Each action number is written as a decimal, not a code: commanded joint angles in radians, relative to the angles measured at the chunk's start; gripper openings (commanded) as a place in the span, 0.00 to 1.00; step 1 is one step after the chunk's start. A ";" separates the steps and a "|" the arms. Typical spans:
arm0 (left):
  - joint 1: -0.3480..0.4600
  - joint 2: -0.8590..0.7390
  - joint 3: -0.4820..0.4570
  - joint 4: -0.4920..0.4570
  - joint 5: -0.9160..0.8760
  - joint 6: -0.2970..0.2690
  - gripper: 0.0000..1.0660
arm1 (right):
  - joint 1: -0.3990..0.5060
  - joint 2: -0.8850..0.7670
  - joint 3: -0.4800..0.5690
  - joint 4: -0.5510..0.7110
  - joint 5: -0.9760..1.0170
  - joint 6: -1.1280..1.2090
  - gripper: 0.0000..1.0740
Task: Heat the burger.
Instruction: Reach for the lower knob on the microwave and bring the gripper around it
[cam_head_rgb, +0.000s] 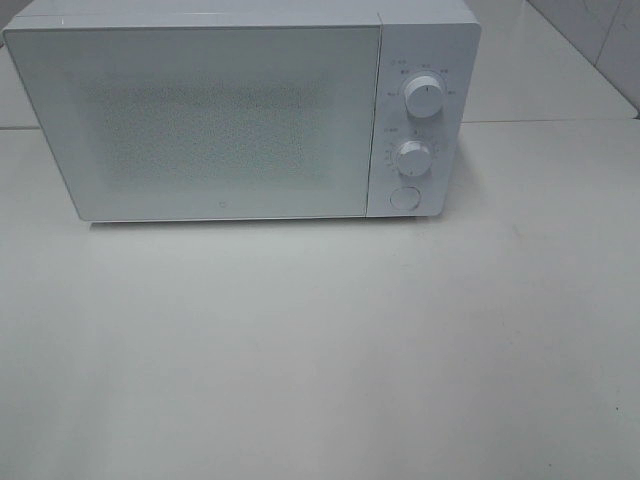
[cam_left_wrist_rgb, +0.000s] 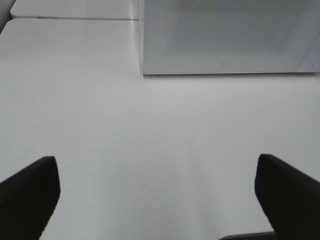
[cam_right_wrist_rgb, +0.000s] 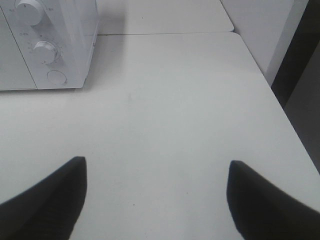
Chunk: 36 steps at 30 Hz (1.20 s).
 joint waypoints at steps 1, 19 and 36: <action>0.002 -0.036 0.002 -0.004 -0.012 -0.003 0.92 | -0.005 -0.024 -0.001 0.003 -0.006 0.002 0.68; 0.002 -0.033 0.002 0.012 -0.012 -0.003 0.92 | -0.005 -0.024 -0.001 0.004 -0.006 0.002 0.68; 0.002 -0.033 0.002 0.013 -0.012 -0.003 0.92 | -0.005 -0.024 -0.008 -0.020 -0.019 0.002 0.68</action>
